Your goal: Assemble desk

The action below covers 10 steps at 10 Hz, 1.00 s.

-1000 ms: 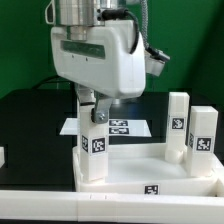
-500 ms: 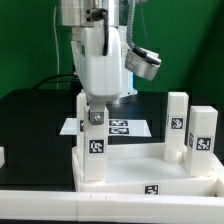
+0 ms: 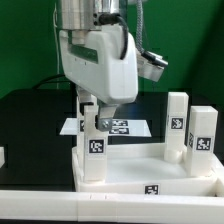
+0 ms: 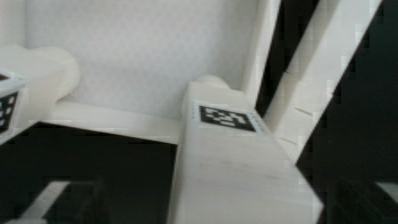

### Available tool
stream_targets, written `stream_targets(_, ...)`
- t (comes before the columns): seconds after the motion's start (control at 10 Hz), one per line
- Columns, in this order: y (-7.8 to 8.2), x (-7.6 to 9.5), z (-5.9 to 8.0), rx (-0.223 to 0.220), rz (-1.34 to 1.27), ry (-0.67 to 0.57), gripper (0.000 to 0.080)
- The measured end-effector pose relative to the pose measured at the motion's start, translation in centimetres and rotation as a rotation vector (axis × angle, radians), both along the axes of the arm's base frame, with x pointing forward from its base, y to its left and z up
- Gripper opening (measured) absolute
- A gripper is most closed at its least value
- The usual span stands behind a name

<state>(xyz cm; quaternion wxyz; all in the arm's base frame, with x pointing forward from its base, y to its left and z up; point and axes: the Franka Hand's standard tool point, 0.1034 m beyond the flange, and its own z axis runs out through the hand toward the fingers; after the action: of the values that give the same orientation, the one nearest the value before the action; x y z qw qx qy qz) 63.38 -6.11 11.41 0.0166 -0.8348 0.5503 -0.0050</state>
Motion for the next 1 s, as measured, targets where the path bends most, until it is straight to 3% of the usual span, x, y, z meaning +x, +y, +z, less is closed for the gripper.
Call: stream_targets(1.0, 0.23, 0.01, -0.09, -0.042, 0.956, -0.009, 0.0648)
